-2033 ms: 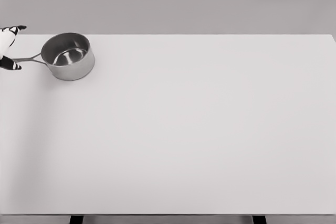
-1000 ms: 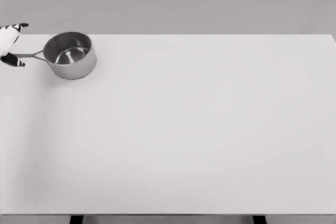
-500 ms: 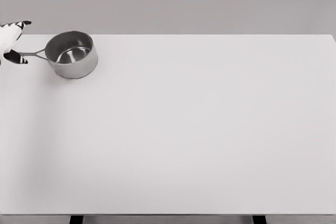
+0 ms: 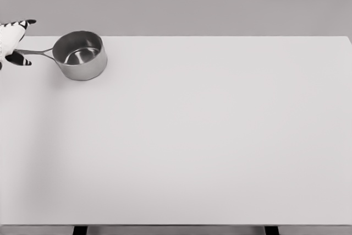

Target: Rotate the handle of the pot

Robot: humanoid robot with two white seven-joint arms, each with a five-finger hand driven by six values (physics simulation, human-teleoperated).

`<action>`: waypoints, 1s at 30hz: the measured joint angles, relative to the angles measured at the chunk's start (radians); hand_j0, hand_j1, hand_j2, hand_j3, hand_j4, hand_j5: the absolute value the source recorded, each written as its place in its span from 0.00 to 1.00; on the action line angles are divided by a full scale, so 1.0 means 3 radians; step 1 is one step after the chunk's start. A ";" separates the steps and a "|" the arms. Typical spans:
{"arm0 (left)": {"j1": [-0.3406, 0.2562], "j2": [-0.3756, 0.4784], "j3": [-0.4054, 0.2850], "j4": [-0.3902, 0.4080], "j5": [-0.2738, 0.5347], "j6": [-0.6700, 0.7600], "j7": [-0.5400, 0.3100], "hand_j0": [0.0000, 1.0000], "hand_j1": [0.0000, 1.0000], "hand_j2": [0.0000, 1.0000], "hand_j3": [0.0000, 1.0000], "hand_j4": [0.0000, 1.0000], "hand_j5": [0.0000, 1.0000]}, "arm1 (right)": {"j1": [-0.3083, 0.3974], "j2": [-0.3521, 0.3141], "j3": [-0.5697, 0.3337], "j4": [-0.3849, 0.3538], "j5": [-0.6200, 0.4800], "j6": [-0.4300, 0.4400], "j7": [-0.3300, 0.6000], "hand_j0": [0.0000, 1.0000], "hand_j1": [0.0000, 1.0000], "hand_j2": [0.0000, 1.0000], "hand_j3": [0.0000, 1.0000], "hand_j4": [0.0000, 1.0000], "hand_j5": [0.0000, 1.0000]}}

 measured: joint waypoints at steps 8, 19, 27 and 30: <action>0.0460 0.0069 0.0230 -0.0727 0.0175 -0.0004 -0.0005 1.00 1.00 1.00 1.00 1.00 1.00 | 0.0000 0.0000 0.0000 0.0000 0.0000 0.0000 0.0000 1.00 1.00 1.00 1.00 1.00 1.00; 0.1365 0.0179 0.0904 -0.2051 0.0704 -0.1006 -0.0005 1.00 1.00 1.00 1.00 1.00 1.00 | 0.0000 0.0000 0.0000 0.0000 0.0000 0.0000 0.0000 1.00 1.00 1.00 1.00 1.00 1.00; 0.2255 0.0178 0.1131 -0.2427 0.1431 -0.1656 -0.0010 1.00 1.00 1.00 1.00 1.00 1.00 | 0.0000 0.0000 0.0000 0.0000 0.0000 0.0000 0.0000 1.00 1.00 1.00 1.00 1.00 1.00; 0.2383 0.0178 0.1151 -0.2438 0.1530 -0.1686 -0.0013 1.00 1.00 1.00 1.00 1.00 1.00 | 0.0000 0.0000 0.0000 0.0000 0.0000 0.0000 0.0000 1.00 1.00 1.00 1.00 1.00 1.00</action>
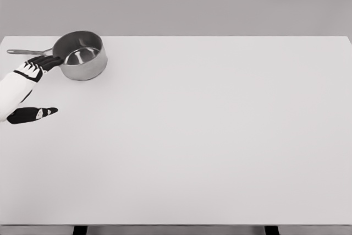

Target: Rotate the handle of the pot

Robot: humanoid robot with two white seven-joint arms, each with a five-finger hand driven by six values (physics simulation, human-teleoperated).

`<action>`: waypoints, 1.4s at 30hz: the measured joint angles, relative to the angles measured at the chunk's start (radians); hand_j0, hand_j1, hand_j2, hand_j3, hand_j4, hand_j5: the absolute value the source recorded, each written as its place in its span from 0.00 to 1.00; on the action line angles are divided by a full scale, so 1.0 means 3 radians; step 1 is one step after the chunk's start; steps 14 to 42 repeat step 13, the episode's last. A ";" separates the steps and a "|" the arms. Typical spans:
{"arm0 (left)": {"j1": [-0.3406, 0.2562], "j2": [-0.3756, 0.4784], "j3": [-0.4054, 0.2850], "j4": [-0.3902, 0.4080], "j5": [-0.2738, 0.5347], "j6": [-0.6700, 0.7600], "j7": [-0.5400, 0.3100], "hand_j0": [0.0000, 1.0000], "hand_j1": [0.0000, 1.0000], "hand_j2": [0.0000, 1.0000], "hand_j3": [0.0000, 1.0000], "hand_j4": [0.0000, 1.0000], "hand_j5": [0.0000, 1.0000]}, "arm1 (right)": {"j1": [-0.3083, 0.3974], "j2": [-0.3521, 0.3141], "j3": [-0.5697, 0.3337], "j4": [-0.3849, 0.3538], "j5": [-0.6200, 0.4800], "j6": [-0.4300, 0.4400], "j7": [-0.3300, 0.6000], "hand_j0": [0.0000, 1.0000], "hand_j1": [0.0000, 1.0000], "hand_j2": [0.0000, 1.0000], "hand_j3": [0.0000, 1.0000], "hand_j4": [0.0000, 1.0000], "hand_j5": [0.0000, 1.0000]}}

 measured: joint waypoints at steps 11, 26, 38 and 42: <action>0.0010 -0.0085 0.0012 0.0133 0.0067 -0.0018 -0.0202 1.00 1.00 1.00 1.00 1.00 1.00 | 0.0000 0.0000 0.0000 0.0000 0.0000 0.0001 0.0000 1.00 1.00 1.00 1.00 1.00 1.00; 0.0010 -0.0094 0.0012 0.0128 0.0066 -0.0018 -0.0220 1.00 1.00 1.00 1.00 1.00 1.00 | 0.0000 0.0000 0.0000 0.0000 0.0000 0.0000 0.0000 1.00 1.00 1.00 1.00 1.00 1.00; 0.0010 -0.0094 0.0012 0.0128 0.0066 -0.0018 -0.0220 1.00 1.00 1.00 1.00 1.00 1.00 | 0.0000 0.0000 0.0000 0.0000 0.0000 0.0000 0.0000 1.00 1.00 1.00 1.00 1.00 1.00; 0.0010 -0.0094 0.0012 0.0128 0.0066 -0.0018 -0.0220 1.00 1.00 1.00 1.00 1.00 1.00 | 0.0000 0.0000 0.0000 0.0000 0.0000 0.0000 0.0000 1.00 1.00 1.00 1.00 1.00 1.00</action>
